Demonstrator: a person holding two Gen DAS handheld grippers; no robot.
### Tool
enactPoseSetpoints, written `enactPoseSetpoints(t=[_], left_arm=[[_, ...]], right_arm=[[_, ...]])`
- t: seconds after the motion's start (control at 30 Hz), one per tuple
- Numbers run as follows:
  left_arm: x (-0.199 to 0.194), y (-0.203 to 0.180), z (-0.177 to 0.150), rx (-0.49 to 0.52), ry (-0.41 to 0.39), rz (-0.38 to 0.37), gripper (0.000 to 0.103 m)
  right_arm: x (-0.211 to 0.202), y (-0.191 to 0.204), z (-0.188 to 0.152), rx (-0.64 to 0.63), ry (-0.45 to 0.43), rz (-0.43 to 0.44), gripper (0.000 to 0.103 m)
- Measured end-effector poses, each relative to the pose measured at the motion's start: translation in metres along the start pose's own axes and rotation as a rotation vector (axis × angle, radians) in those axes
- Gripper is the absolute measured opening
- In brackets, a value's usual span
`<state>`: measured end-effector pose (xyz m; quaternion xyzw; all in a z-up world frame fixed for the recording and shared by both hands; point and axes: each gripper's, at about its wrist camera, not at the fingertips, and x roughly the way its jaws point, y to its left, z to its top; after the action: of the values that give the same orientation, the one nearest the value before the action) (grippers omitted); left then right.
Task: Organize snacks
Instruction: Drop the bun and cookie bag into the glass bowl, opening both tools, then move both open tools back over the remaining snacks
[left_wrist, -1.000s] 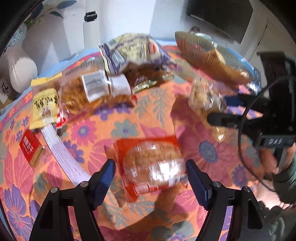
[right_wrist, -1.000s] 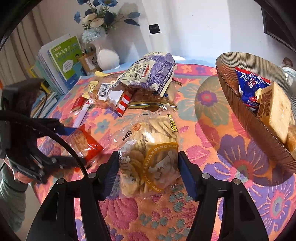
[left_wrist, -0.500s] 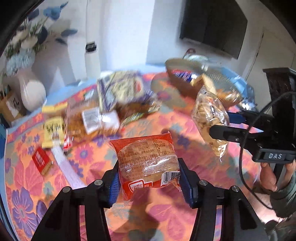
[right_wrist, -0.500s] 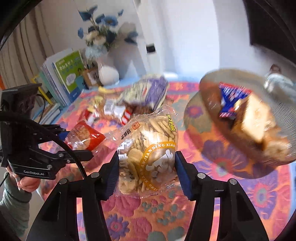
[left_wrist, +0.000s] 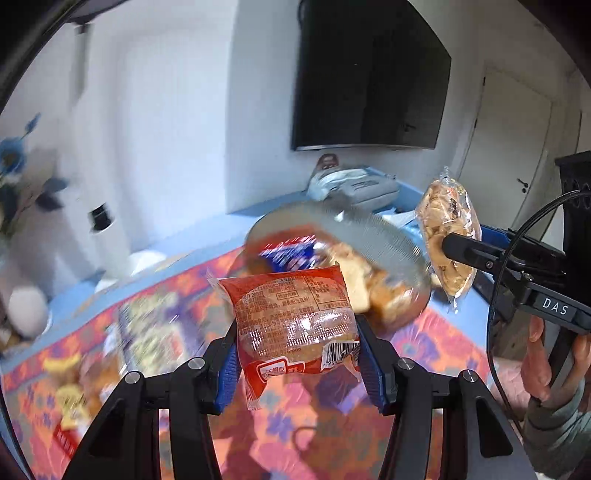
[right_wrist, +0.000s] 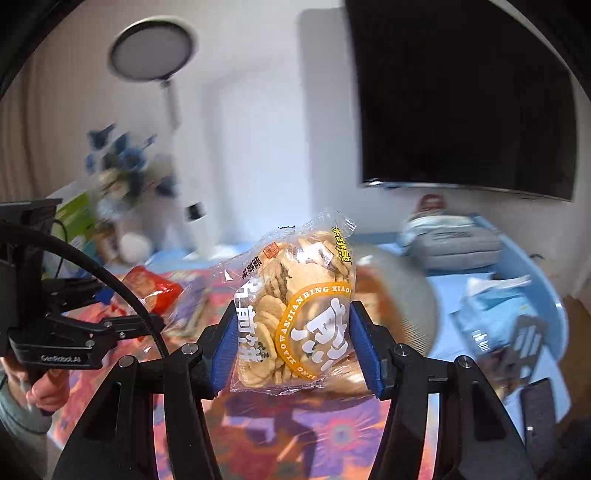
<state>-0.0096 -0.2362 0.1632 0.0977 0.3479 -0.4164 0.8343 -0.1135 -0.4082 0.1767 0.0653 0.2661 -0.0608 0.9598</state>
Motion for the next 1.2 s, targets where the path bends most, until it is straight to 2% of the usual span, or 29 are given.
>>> enactPoseSetpoints(t=[0.1,0.33,0.4,0.43,0.47,0.5,0.63,0.83,1.0,1.1,1.2], left_arm=[[0.027,-0.006,0.019,-0.001,0.016,-0.02,0.054],[0.085,-0.015,0.037,-0.014,0.071,-0.057,0.054],[0.097,-0.017,0.044,-0.01,0.063,-0.081,0.058],[0.099,-0.018,0.047,-0.012,0.058,-0.084,0.065],[0.099,-0.018,0.048,-0.017,0.052,-0.086,0.075],[0.098,-0.017,0.049,-0.023,0.038,-0.089,0.076],[0.081,-0.007,0.044,-0.027,-0.002,-0.08,0.076],[0.036,0.009,0.028,-0.06,-0.067,-0.059,0.076],[-0.009,0.024,0.003,-0.09,-0.101,0.031,0.076],[-0.038,0.043,-0.029,-0.16,-0.09,0.224,0.076],[-0.055,0.062,-0.066,-0.207,-0.085,0.351,0.076]], right_arm=[[0.012,-0.023,0.007,0.035,0.015,-0.038,0.055],[0.061,-0.061,0.008,0.14,0.109,-0.09,0.056],[0.074,-0.065,0.011,0.152,0.125,-0.087,0.058],[0.082,-0.067,0.014,0.158,0.146,-0.09,0.059],[0.086,-0.067,0.015,0.162,0.156,-0.088,0.06],[0.086,-0.068,0.016,0.167,0.156,-0.088,0.062],[0.08,-0.067,0.014,0.172,0.132,-0.069,0.064],[0.062,-0.037,0.012,0.137,0.115,-0.011,0.064],[0.055,0.007,0.008,0.07,0.143,0.094,0.064],[0.055,0.045,-0.003,0.013,0.157,0.157,0.064],[0.068,0.084,-0.023,-0.034,0.194,0.238,0.064]])
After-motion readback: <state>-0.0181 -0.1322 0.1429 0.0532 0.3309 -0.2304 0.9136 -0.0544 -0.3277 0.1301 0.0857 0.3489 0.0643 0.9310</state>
